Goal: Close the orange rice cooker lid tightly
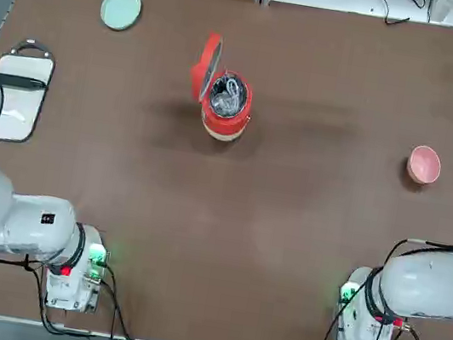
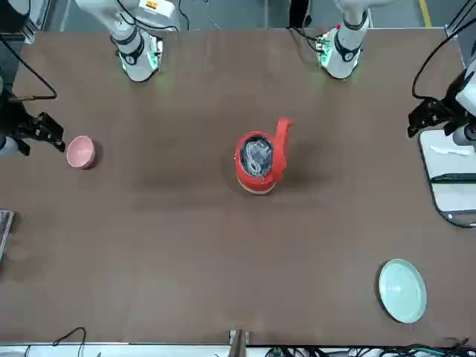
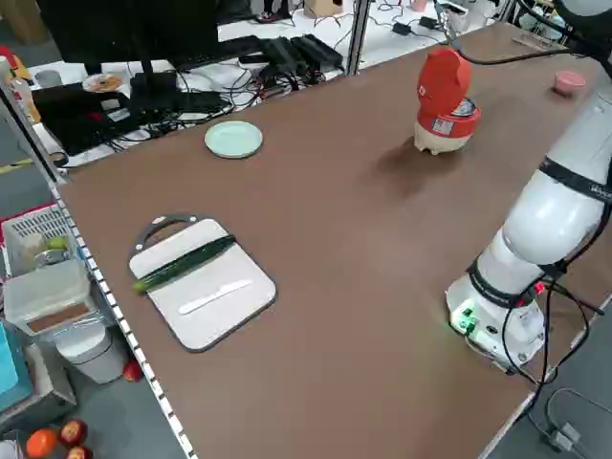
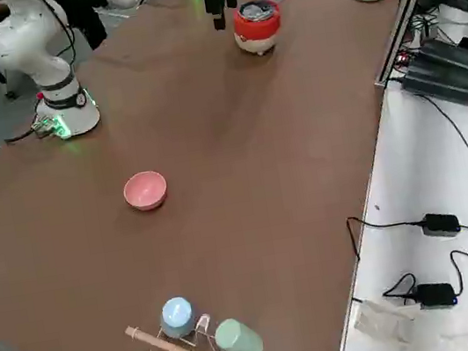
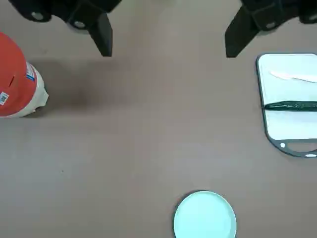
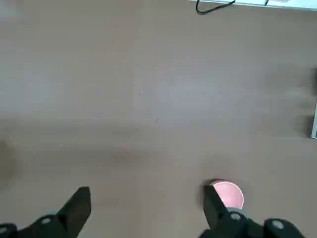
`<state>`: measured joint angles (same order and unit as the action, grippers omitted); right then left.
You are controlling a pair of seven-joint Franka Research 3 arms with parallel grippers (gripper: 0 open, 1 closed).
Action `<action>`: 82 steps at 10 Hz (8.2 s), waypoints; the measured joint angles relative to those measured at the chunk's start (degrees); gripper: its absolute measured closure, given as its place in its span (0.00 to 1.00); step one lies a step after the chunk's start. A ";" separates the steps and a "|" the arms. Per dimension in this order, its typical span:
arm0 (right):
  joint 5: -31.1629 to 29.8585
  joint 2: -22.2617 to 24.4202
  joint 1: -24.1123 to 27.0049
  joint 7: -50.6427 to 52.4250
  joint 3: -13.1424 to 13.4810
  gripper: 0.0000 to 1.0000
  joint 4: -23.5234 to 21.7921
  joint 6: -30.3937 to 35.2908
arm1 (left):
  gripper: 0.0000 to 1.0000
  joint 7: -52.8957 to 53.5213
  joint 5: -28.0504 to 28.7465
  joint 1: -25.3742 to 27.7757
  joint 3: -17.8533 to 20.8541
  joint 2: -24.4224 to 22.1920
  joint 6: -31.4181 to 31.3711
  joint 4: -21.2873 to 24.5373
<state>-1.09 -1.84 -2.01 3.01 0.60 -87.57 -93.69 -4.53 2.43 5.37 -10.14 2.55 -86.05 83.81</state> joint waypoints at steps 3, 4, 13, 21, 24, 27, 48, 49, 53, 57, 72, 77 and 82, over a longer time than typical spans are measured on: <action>0.00 0.00 0.00 0.00 -0.01 0.00 -0.01 0.01 | 0.00 -0.07 -0.18 0.01 0.01 0.00 0.00 0.00; 0.00 0.00 -0.01 0.00 -0.02 0.00 -0.01 0.05 | 0.00 -0.37 -1.38 0.01 0.04 0.04 -0.01 0.03; 3.93 -0.63 -2.28 14.81 -0.28 0.00 -3.84 0.64 | 0.49 -20.04 -3.61 -1.84 -10.88 6.67 -7.49 4.28; 34.87 -9.27 -2.55 74.18 -0.20 0.00 -15.23 -16.37 | 0.99 -47.97 0.59 -18.36 -13.53 10.94 -22.95 16.01; 54.83 -14.10 -4.95 96.32 -0.26 0.00 -20.95 -22.53 | 0.99 -54.18 0.66 -21.09 -13.54 12.04 -26.04 16.01; 71.58 -18.32 -7.64 116.10 -0.34 0.00 -24.76 -23.61 | 0.99 -60.76 0.66 -24.08 -13.61 14.77 -31.42 16.06; 122.93 -34.31 -25.07 153.83 -2.45 0.22 -40.57 -8.79 | 0.70 -68.96 6.33 -28.43 -13.64 21.05 -30.25 13.75; 123.81 -34.44 -25.18 153.91 -2.55 0.22 -40.56 -8.72 | 0.56 -68.97 5.65 -27.87 -13.62 20.69 -25.56 11.08; 124.82 -34.45 -26.20 154.26 -2.75 0.22 -40.30 -8.35 | 0.10 -60.64 4.50 -18.97 -13.52 16.36 -14.82 1.96; 127.24 -34.64 -26.63 154.70 -2.77 0.22 -39.95 -7.95 | 0.01 -42.25 3.96 -6.67 -13.36 10.78 -9.10 1.62; 130.13 -36.84 -26.76 155.11 -2.47 0.38 -37.20 -8.02 | 0.00 -7.68 -0.86 -2.84 -1.67 1.15 -5.47 3.75; 130.13 -36.86 -26.78 155.12 -2.47 0.50 -37.22 -8.02 | 0.00 -7.94 -0.86 -3.08 -0.77 1.11 -5.71 3.92; 130.14 -36.87 -26.77 155.10 -2.41 0.59 -37.26 -8.02 | 0.00 -7.87 -0.84 -1.50 -0.57 1.10 -5.71 3.80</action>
<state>129.04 -38.70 -28.78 158.12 -1.81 -124.83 -101.71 -12.40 1.59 3.88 -10.72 3.65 -91.77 87.61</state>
